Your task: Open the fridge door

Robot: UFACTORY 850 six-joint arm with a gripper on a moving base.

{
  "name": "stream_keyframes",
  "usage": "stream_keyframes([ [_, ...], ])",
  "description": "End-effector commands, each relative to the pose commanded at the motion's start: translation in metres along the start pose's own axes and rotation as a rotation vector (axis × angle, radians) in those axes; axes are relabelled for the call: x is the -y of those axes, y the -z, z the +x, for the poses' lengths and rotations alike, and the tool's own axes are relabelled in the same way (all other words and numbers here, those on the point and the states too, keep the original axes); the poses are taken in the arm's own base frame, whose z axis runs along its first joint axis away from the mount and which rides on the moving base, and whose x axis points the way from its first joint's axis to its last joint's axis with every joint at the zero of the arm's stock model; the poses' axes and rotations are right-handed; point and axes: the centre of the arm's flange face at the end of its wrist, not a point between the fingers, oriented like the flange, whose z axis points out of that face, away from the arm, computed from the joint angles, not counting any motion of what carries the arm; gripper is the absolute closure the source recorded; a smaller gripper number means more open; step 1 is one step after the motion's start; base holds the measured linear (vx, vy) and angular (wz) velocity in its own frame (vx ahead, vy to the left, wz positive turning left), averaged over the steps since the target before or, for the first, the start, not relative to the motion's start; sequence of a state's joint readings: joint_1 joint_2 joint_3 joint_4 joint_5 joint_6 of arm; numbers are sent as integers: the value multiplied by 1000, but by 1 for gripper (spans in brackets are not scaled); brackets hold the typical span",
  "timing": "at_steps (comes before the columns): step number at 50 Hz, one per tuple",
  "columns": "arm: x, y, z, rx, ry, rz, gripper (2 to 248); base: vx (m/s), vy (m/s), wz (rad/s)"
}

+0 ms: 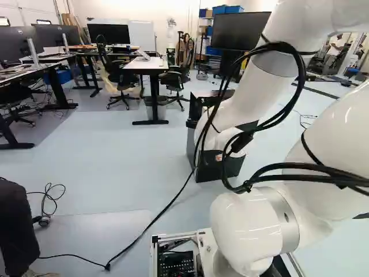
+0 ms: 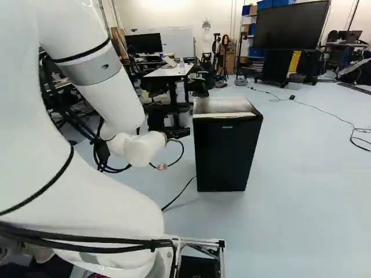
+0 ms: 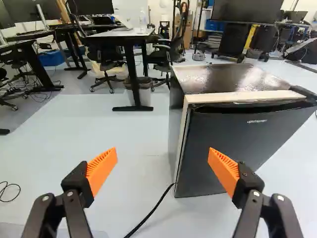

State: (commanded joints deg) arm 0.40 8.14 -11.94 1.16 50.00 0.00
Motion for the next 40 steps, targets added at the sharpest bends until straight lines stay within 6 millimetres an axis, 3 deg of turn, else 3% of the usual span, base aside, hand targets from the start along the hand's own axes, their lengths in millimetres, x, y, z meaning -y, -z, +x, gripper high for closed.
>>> stream_keyframes([
  [40, 17, -44, 18, 5, -30, -5, 3, 0, 0, 0],
])
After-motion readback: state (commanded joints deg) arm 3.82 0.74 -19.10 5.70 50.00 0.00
